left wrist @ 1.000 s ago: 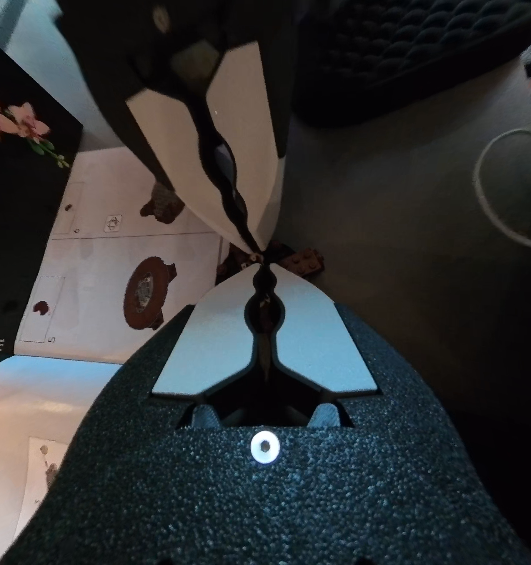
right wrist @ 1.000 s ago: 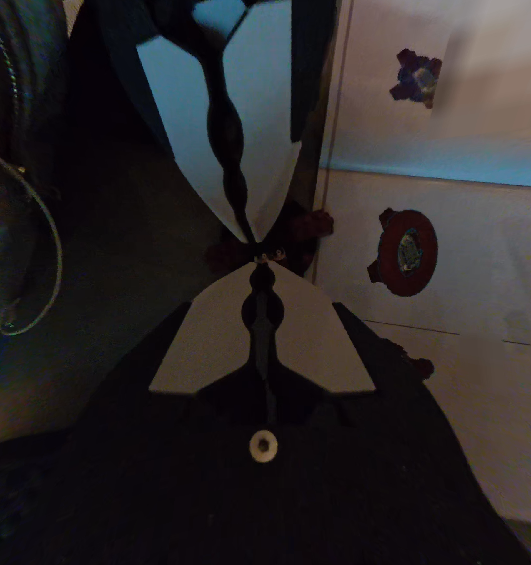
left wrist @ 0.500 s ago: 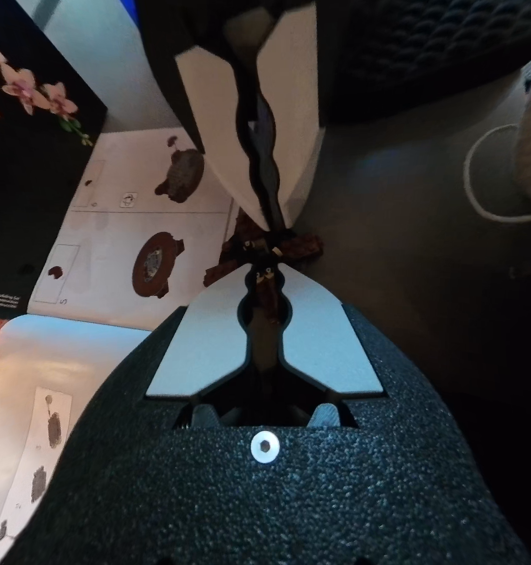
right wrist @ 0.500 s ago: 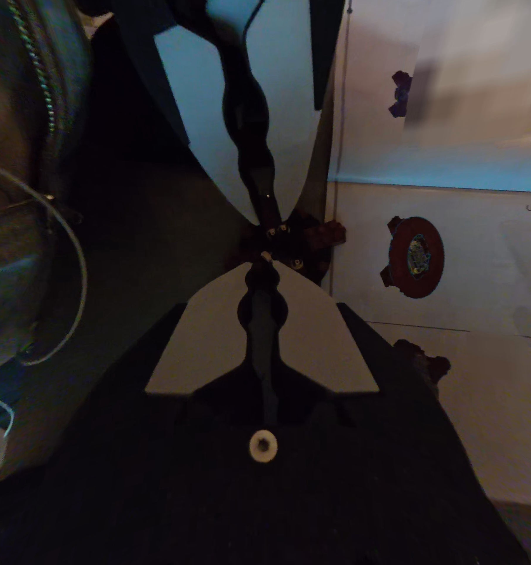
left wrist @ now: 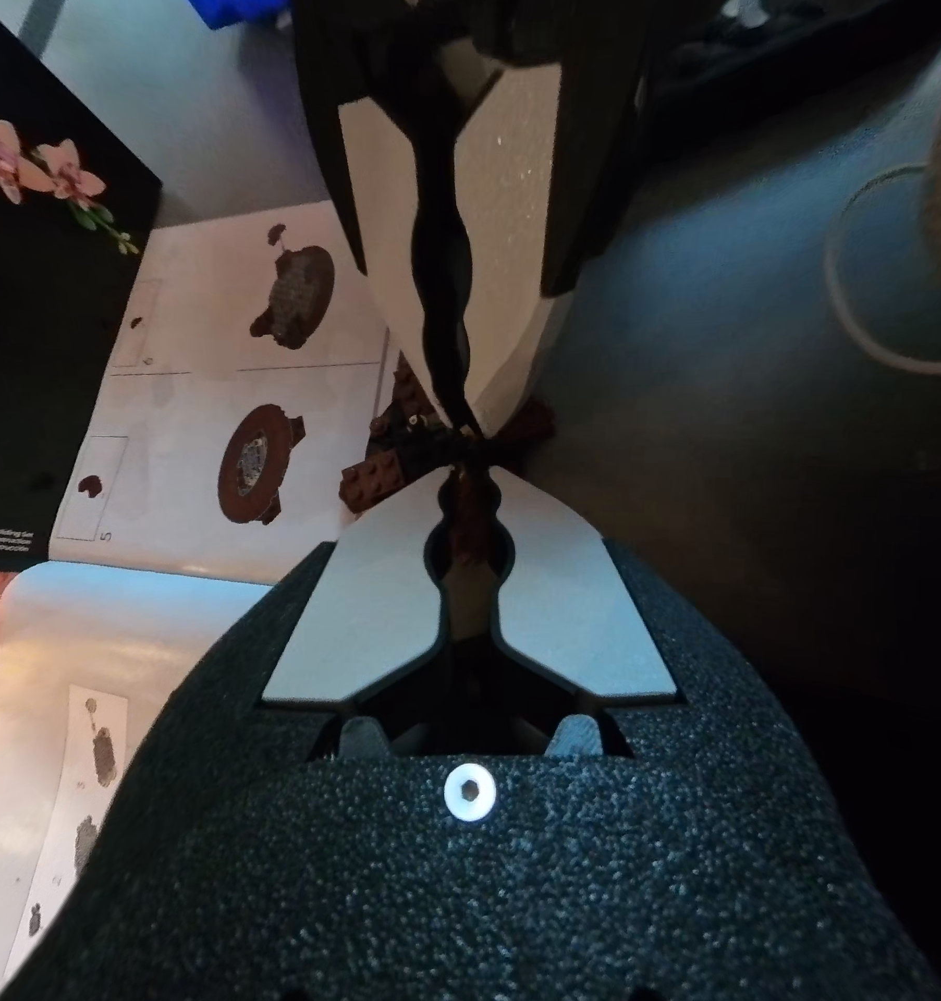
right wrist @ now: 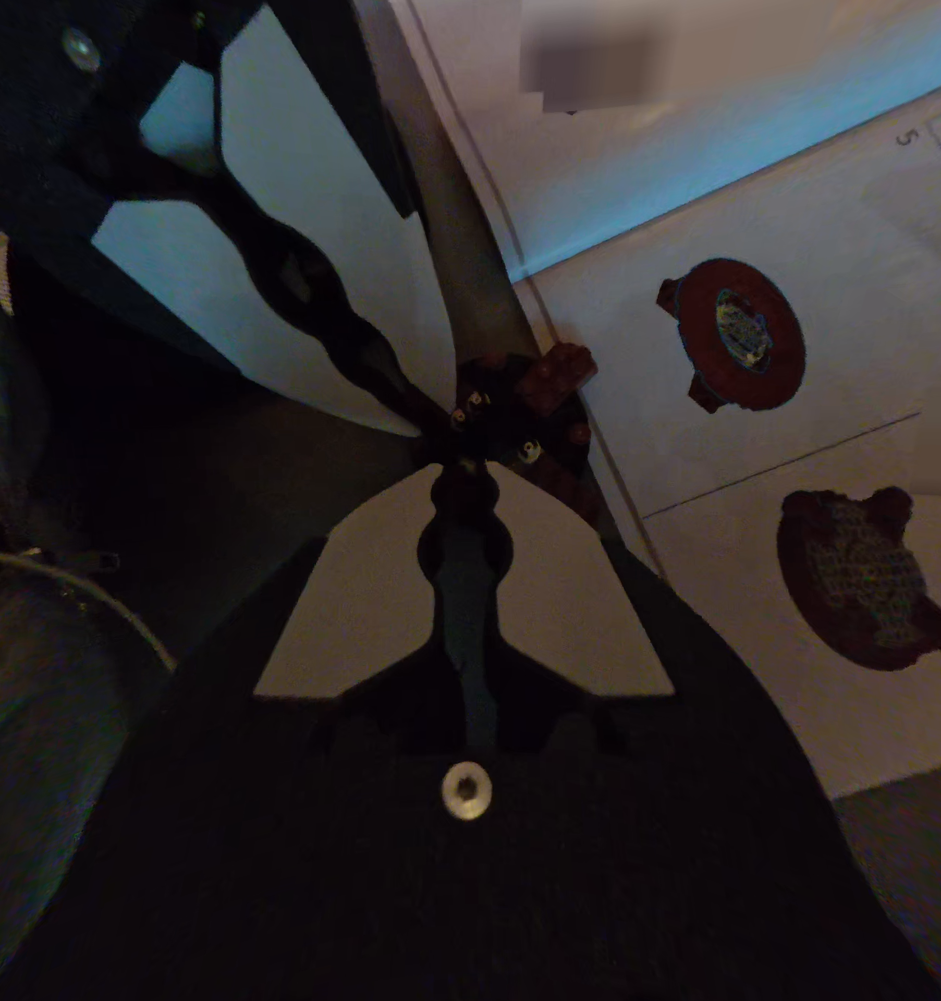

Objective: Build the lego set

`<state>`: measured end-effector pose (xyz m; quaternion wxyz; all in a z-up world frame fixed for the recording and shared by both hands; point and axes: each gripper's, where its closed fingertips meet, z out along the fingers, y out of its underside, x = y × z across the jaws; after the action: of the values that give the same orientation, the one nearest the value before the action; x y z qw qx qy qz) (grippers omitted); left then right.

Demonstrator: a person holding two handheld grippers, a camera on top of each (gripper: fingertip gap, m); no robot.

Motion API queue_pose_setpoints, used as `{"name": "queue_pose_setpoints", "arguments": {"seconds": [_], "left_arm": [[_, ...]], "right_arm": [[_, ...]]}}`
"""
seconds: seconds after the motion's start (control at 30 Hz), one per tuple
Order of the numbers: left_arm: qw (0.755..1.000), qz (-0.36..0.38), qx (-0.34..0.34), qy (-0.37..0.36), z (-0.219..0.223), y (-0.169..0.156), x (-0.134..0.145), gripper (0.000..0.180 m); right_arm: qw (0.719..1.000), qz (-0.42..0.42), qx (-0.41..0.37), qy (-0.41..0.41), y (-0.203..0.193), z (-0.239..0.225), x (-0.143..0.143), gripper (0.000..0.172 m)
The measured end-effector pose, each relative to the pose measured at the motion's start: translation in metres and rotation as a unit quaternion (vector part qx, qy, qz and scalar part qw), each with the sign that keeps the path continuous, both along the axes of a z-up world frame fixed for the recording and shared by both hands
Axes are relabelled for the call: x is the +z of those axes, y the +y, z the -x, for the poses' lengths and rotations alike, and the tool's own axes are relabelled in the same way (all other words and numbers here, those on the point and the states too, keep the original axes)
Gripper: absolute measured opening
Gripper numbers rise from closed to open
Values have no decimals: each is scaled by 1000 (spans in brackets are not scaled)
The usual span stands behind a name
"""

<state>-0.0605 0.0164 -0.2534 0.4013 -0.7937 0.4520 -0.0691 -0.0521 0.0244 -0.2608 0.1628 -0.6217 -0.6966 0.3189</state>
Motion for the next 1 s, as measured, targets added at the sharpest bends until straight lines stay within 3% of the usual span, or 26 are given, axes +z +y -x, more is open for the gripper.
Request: {"name": "queue_pose_setpoints", "arguments": {"seconds": [0.23, 0.43, 0.8, 1.0], "left_arm": [[1000, 8, -5, 2, -1, 0, -3, 7], [1000, 13, -6, 0, -1, 0, -4, 7], [1000, 18, -17, 2, -3, -2, -5, 7], [1000, 8, -16, -15, -3, -2, 0, 8]], "right_arm": [[999, 11, -34, 18, -1, 6, 2, 0], [1000, 16, -14, 18, -7, 7, 3, 3], [995, -76, 10, 63, -2, 13, 9, 2], [987, -135, 74, 46, 2, 9, 20, 0]]}}
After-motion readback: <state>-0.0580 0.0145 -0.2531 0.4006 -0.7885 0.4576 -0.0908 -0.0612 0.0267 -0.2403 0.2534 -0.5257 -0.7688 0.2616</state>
